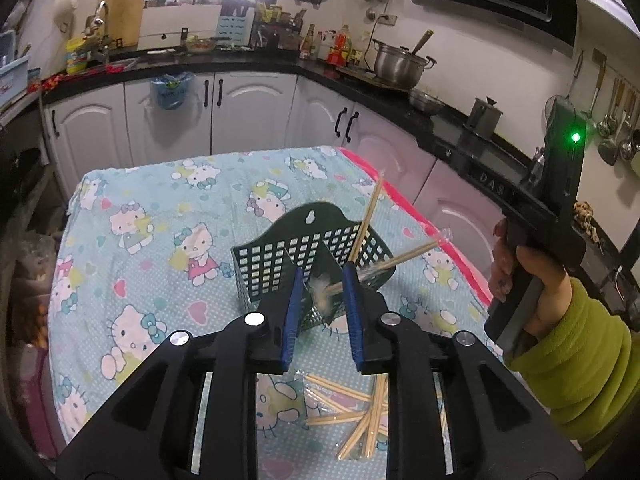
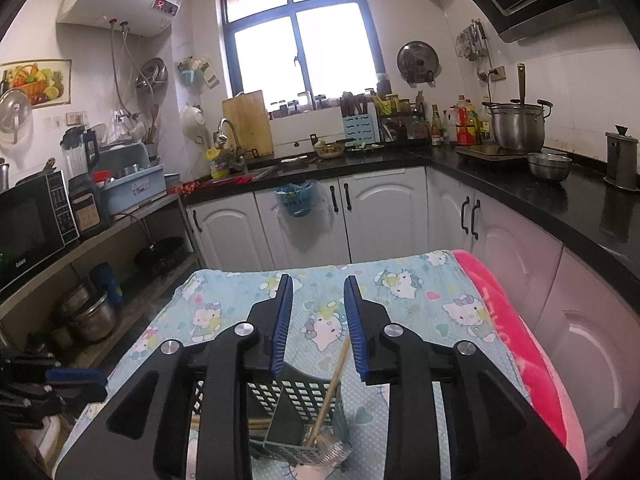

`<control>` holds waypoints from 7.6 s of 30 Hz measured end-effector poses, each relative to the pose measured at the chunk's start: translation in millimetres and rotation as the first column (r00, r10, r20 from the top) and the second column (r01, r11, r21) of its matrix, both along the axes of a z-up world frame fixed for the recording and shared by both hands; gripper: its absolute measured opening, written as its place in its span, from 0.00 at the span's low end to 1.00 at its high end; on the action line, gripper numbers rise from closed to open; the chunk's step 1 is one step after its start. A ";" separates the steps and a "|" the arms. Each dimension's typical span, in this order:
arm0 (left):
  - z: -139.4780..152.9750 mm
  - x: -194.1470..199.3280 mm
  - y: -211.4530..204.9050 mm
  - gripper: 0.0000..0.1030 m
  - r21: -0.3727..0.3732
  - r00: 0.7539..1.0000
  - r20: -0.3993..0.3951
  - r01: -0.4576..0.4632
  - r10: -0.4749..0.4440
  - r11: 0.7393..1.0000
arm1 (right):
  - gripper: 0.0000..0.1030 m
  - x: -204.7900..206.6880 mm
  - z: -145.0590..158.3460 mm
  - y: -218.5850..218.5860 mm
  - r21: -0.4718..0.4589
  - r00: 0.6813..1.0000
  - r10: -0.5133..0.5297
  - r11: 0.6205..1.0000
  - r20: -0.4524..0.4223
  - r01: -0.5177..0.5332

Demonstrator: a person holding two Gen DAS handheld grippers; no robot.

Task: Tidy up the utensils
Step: 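Open the left gripper into the holder while the right gripper releases its chopsticks, then move both open grippers back toward the remaining chopstick pile, then close the left gripper on wrapped chopsticks while the right gripper grasps another pair, then lift the held chopsticks with both grippers up over the green holder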

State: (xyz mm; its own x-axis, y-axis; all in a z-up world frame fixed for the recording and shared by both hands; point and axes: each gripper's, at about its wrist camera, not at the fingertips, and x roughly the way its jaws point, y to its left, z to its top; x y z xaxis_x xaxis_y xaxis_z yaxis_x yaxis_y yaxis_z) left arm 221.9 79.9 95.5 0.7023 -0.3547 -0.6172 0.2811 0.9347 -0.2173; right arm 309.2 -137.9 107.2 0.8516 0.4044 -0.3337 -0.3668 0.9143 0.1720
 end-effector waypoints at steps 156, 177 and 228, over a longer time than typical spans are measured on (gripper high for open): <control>-203.9 -74.4 -3.9 0.10 -0.398 0.904 -0.401 -0.027 -0.147 0.917 | 0.06 -22.6 -191.1 5.6 -0.032 0.755 0.036 0.997 -0.655 -0.075; -119.5 -69.3 -4.8 0.03 -0.285 0.981 -0.174 0.037 -0.089 0.958 | 0.06 -53.3 -131.5 -8.9 -0.006 0.851 0.081 0.995 -0.518 -0.098; 82.8 -51.6 12.0 0.03 -0.106 0.951 0.308 0.030 0.004 0.994 | 0.06 -48.5 63.2 4.2 0.045 0.979 0.107 0.992 0.175 -0.117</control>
